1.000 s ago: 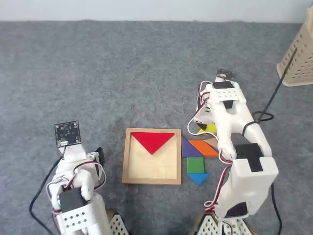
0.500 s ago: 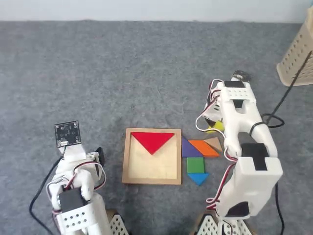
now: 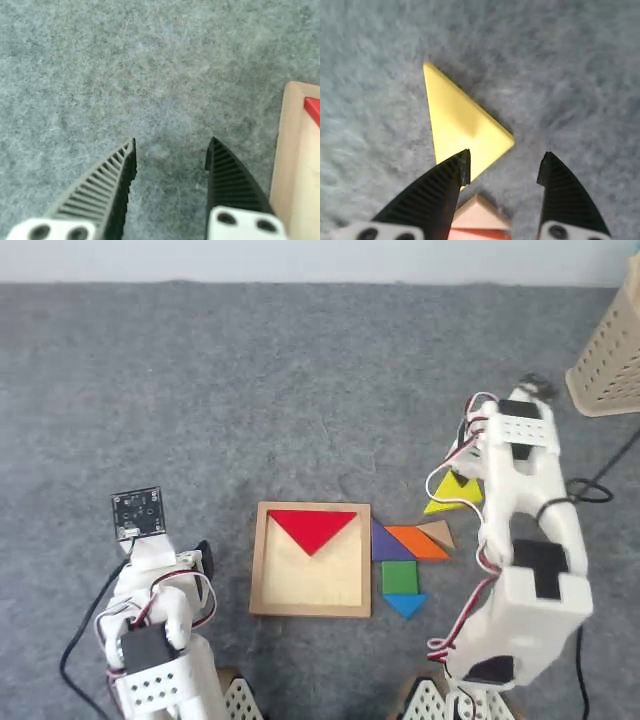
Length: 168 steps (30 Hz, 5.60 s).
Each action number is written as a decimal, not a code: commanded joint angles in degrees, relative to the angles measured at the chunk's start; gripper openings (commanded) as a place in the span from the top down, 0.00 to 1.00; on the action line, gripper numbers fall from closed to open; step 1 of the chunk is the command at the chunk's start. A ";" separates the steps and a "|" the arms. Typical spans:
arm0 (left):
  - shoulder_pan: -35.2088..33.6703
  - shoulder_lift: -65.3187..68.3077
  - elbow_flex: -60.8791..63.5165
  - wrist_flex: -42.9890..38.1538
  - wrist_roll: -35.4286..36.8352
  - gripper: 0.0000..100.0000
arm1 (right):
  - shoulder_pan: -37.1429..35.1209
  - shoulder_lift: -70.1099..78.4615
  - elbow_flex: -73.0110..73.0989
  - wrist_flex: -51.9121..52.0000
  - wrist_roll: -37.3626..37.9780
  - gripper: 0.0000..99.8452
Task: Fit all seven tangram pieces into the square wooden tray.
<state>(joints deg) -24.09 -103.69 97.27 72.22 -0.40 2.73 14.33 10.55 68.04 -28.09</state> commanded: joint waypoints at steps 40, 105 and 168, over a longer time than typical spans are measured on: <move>0.09 -0.79 -0.75 0.26 -0.35 0.78 | -8.57 14.11 -12.66 2.07 13.27 0.71; 0.09 -0.79 -0.75 0.26 -0.35 0.78 | -9.89 2.51 4.84 -6.55 24.44 0.75; 0.09 -0.79 -0.75 0.26 -0.35 0.78 | -9.36 -0.22 0.26 -2.33 16.62 0.84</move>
<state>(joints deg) -24.26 -103.69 97.27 72.22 -0.48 -6.51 21.01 9.49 65.32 -17.80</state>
